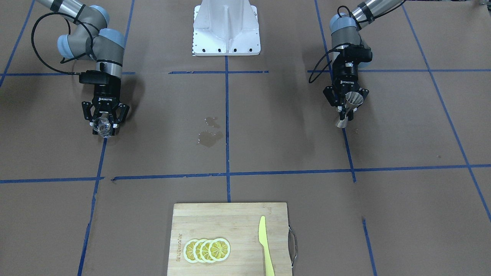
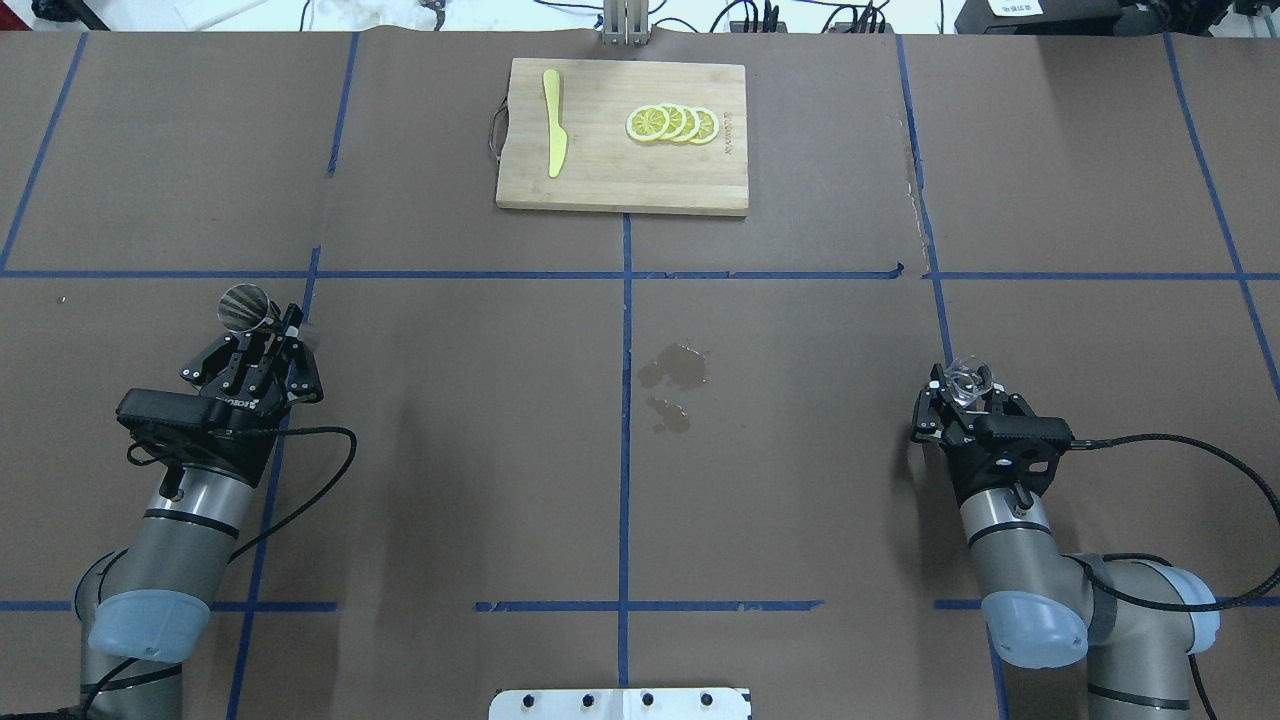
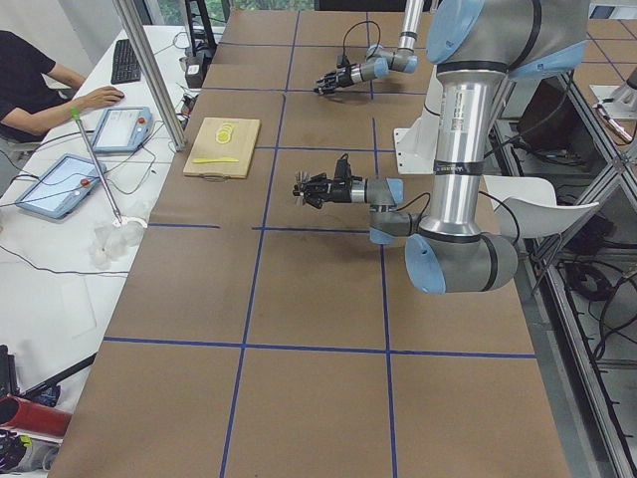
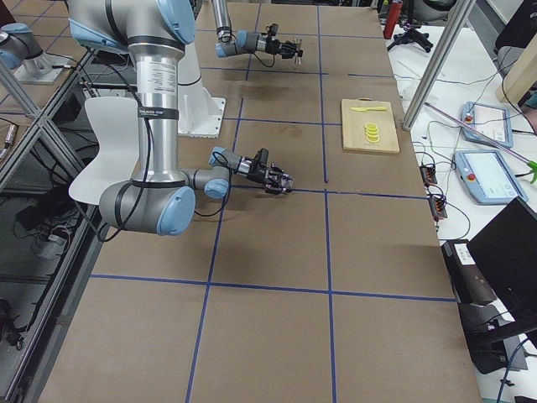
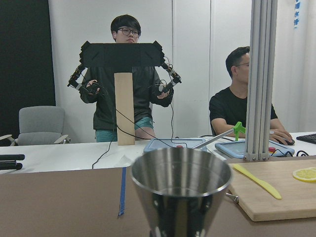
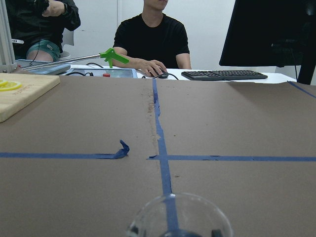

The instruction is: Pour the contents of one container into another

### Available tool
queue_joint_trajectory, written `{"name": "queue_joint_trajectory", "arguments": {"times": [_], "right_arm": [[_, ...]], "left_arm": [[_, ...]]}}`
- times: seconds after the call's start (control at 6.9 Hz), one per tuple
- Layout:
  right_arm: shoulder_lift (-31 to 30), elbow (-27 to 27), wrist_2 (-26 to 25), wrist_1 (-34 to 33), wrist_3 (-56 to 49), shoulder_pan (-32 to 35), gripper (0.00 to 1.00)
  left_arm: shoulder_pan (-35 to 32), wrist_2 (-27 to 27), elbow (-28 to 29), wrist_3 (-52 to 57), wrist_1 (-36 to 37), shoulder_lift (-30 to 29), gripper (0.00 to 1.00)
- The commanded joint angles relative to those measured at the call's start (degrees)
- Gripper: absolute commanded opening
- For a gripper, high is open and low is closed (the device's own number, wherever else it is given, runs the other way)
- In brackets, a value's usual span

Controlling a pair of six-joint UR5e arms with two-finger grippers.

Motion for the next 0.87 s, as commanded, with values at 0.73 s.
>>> {"name": "queue_joint_trajectory", "arguments": {"times": [0.73], "right_arm": [[4.6,4.8,0.7,0.3,-14.2,0.9,0.00]], "left_arm": [[0.5,-1.6,-0.2,0.1,0.4,-2.1,0.00]]}}
